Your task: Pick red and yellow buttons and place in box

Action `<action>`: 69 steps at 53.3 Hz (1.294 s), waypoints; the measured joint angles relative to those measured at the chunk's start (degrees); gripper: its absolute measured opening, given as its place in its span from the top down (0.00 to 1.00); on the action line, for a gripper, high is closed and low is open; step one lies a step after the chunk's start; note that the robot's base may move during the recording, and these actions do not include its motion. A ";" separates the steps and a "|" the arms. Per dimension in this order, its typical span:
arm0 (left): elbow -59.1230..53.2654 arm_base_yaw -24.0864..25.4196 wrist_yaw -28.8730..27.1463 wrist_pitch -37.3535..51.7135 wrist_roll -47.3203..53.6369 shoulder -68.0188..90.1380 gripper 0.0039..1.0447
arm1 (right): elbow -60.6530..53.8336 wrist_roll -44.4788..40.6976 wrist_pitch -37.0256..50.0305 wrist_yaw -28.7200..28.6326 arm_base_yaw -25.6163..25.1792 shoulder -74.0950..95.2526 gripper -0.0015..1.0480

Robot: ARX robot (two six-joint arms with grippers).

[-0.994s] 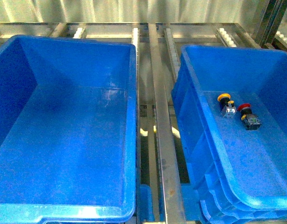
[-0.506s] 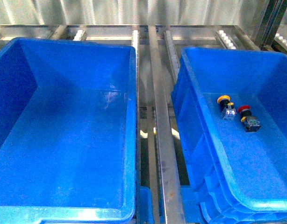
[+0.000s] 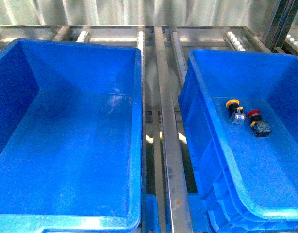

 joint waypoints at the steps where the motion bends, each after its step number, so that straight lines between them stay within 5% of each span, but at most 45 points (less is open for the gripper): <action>1: 0.00 0.00 0.02 0.00 0.02 0.00 0.07 | 0.00 -0.02 -0.15 0.00 0.00 -0.52 0.97; 27: 0.00 0.00 0.02 0.00 0.02 0.00 0.07 | 0.00 -0.02 -0.42 -0.04 0.00 -1.29 0.97; 56: 0.00 0.00 0.02 0.00 0.02 0.00 0.07 | 0.00 -0.13 -0.42 -0.04 0.00 -1.29 0.06; 69: 0.00 0.00 0.02 0.00 0.02 0.00 0.07 | 0.00 -0.13 -0.42 -0.02 0.00 -1.29 0.07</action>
